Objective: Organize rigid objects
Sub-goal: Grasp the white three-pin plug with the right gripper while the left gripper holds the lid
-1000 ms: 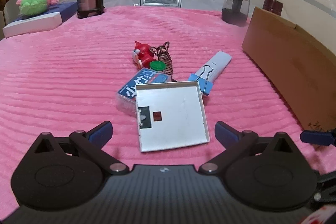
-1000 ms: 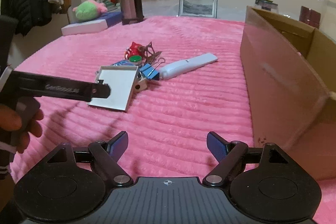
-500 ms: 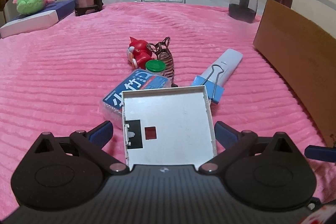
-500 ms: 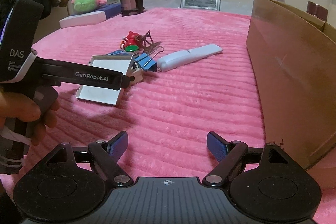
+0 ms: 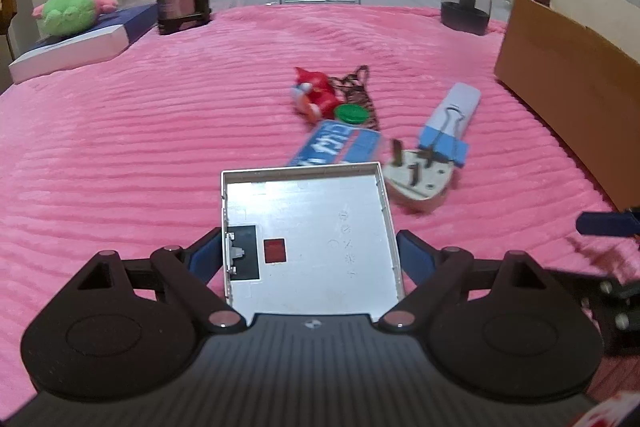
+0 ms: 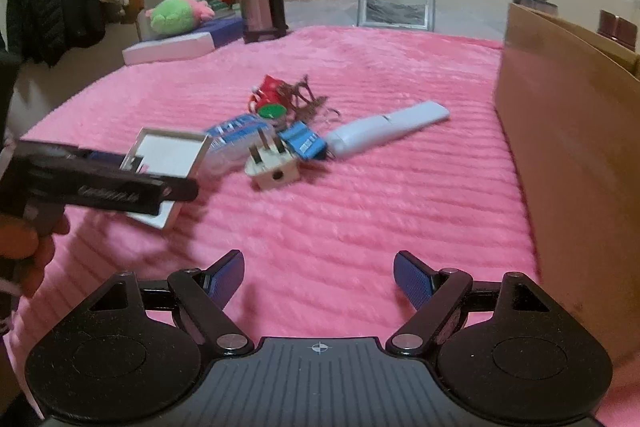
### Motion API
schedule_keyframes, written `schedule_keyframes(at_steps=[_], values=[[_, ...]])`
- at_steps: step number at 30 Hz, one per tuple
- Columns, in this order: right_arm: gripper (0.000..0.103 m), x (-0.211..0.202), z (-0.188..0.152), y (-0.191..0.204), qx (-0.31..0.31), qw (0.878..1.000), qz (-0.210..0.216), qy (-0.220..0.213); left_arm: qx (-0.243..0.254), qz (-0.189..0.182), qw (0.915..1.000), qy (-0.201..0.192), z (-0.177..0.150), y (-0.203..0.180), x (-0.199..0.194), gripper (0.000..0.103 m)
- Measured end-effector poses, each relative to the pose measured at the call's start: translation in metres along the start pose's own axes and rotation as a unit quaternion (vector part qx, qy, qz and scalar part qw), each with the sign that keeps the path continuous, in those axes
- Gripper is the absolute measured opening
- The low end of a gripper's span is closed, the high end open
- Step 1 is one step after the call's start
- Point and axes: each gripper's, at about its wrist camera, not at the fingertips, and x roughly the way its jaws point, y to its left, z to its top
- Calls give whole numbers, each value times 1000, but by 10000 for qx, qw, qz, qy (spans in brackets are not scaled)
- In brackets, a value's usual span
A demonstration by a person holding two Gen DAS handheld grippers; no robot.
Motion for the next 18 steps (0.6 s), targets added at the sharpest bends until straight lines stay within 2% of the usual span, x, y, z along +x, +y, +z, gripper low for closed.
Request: schedule_keyframes(at_steps=[8, 12, 18], values=[[78, 39, 27, 17, -173, 9994, 294, -106, -236, -59, 9996, -113, 5, 28, -10, 87], [68, 61, 36, 23, -269, 9990, 350, -45, -309, -100, 9994, -119, 4, 32, -9, 87], [67, 82, 45, 23, -315, 9989, 348, -36, -420, -153, 9989, -133, 2, 37, -7, 87]])
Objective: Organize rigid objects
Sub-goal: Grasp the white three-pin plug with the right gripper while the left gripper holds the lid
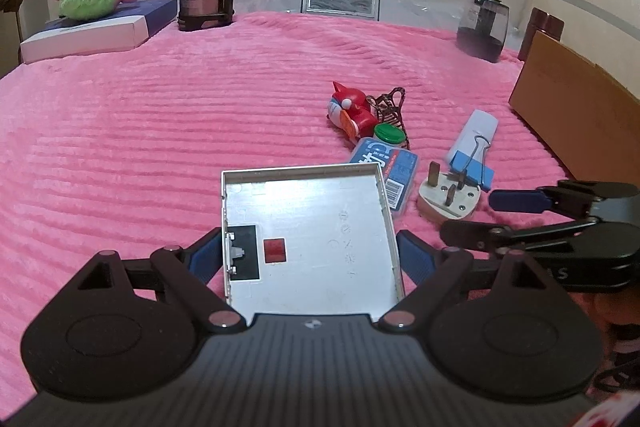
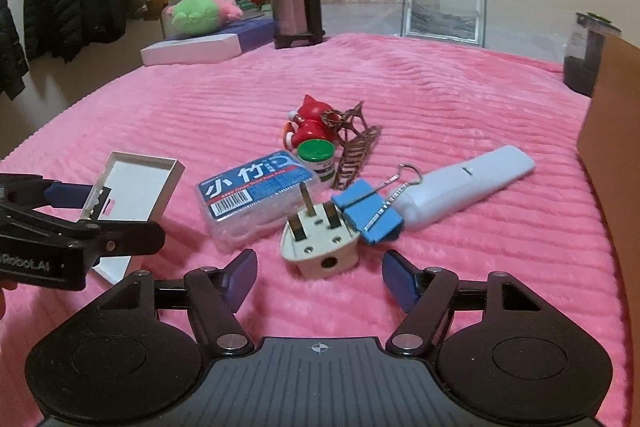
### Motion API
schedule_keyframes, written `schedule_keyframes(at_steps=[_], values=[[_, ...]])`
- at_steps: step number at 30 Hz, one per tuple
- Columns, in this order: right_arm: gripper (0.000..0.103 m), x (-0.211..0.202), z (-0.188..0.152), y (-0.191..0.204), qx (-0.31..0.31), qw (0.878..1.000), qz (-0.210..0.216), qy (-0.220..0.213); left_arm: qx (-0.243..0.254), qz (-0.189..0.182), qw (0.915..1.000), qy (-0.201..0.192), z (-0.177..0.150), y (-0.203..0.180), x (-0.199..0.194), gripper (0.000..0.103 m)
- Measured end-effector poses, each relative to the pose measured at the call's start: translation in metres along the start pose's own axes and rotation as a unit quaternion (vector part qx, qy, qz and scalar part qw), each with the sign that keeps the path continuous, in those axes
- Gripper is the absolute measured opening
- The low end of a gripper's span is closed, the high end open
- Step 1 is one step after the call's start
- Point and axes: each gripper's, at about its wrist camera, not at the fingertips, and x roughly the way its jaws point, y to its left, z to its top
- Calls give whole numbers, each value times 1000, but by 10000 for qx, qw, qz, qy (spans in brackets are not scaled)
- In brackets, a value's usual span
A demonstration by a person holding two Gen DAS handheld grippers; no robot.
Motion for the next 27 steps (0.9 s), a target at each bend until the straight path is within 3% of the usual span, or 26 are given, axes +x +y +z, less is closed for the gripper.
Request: schedule_keyframes(at_steps=[8, 10, 17, 24, 27], values=[[55, 21, 6, -1, 138, 9999, -13, -33, -40, -30, 10000, 1, 0, -1, 2, 87], [44, 20, 7, -2, 167, 9999, 2, -36, -30, -43, 10000, 3, -1, -2, 0, 87], [43, -10, -3, -3, 356, 9992, 140, 131, 49, -124, 9999, 49, -9, -11, -10, 87], [43, -65, -38, -17, 1218, 9909, 389, 430, 81, -255, 9994, 201, -24, -23, -18, 87], [43, -81, -48, -13, 1028, 9935, 219, 431, 89, -270, 9993, 230, -29, -27, -21, 87]])
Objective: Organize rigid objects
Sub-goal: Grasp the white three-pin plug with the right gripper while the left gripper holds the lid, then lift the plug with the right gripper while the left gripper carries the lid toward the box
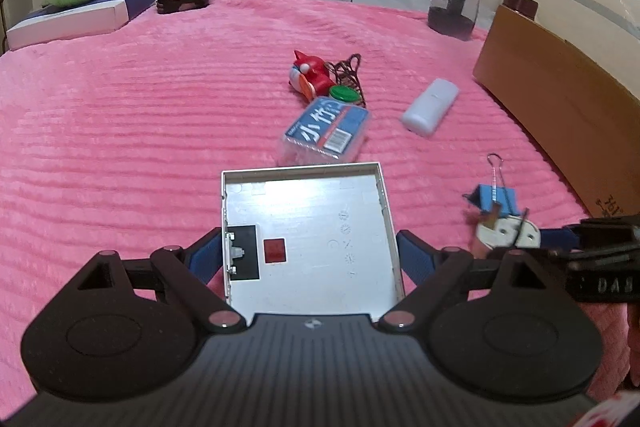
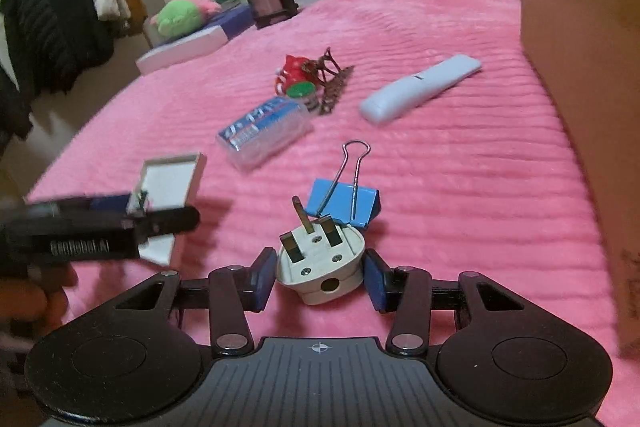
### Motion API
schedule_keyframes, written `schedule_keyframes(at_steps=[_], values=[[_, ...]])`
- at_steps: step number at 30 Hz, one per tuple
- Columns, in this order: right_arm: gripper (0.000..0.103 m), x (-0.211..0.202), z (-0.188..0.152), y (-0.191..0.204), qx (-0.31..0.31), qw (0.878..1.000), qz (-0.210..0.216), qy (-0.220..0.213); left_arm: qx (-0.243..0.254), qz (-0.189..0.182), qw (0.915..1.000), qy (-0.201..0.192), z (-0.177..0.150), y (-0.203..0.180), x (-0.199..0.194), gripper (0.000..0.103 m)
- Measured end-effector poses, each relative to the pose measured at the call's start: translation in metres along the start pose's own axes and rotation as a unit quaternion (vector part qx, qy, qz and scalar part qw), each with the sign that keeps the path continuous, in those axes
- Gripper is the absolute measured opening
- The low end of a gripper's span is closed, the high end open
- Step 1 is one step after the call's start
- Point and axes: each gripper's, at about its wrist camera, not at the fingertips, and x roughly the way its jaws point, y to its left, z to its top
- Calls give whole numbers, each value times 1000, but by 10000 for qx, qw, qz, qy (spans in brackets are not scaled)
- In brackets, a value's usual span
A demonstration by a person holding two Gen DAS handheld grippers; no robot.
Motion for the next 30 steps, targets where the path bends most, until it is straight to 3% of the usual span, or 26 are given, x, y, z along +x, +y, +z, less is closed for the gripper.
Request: schedule_keyframes(at_steps=[3, 6, 11, 15, 27, 30], values=[[45, -7, -11, 6, -313, 9994, -111, -104, 25, -30, 10000, 26, -3, -4, -1, 87], [54, -6, -16, 14, -763, 9963, -308, -253, 91, -53, 9999, 33, -7, -9, -2, 87], [54, 4, -18, 22, -1213, 9909, -447, -377, 142, -57, 9999, 54, -9, -11, -1, 87], [46, 11, -16, 17, -1096, 9929, -406, -207, 178, -62, 9998, 92, -11, -12, 4, 87], [45, -21, -14, 9, -413, 9991, 70, -113, 461, -5, 9988, 155, -19, -20, 16, 88], [45, -23, -16, 12, -586, 9982, -121, -77, 528, 21, 9985, 163, -19, -22, 17, 88]])
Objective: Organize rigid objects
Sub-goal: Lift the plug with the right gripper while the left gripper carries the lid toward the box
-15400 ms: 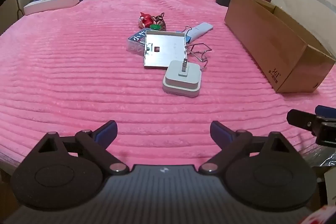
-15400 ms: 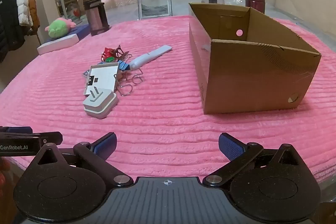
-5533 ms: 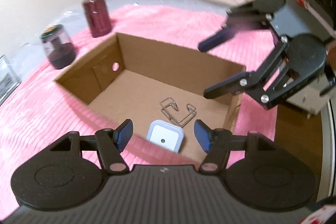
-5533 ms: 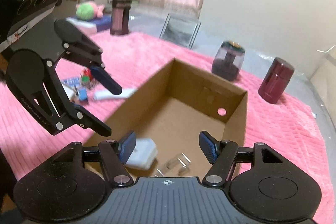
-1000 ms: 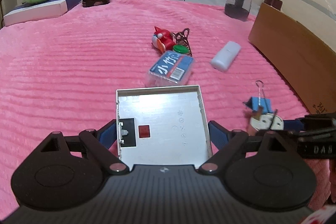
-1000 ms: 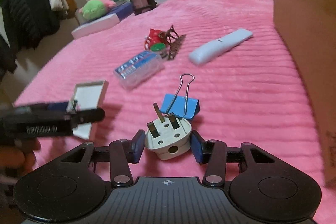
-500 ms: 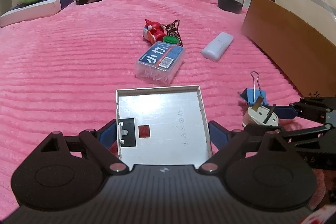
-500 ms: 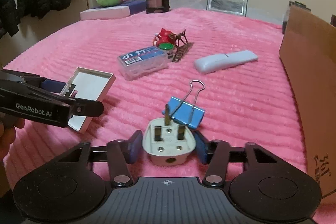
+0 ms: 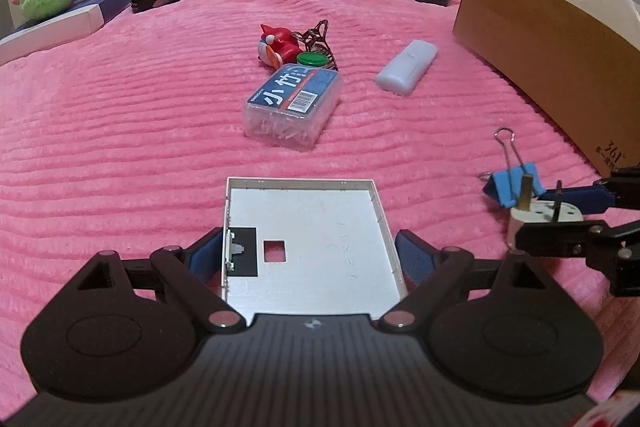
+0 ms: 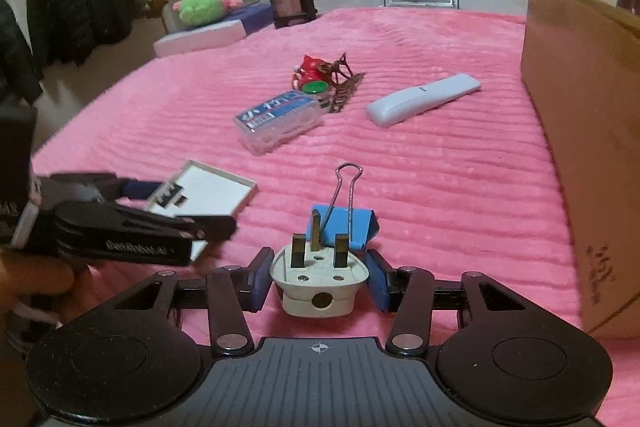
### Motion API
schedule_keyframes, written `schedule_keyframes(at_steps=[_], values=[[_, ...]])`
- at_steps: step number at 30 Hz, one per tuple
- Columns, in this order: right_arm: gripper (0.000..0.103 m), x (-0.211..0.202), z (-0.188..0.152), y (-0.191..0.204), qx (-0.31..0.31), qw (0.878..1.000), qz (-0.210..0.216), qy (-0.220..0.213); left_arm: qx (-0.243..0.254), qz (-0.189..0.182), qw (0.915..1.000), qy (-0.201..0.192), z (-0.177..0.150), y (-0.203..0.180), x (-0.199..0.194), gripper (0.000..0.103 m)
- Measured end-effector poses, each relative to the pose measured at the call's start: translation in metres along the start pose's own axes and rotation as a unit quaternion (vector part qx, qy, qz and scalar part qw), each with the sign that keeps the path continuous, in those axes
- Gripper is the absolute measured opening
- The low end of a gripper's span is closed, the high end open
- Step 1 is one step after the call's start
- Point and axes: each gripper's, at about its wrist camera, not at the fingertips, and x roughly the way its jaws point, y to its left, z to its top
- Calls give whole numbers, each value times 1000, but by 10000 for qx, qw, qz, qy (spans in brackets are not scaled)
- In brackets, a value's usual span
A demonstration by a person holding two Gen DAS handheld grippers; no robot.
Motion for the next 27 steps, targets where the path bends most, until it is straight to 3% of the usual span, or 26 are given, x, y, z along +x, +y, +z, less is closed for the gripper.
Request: schedule_keyframes(at_steps=[5, 27], values=[[46, 5, -12, 10, -564, 9981, -153, 190, 75, 50, 10000, 7, -1, -2, 3, 88], [45, -15, -9, 11, -497, 9981, -354, -50, 141, -22, 9999, -40, 0, -6, -19, 87]])
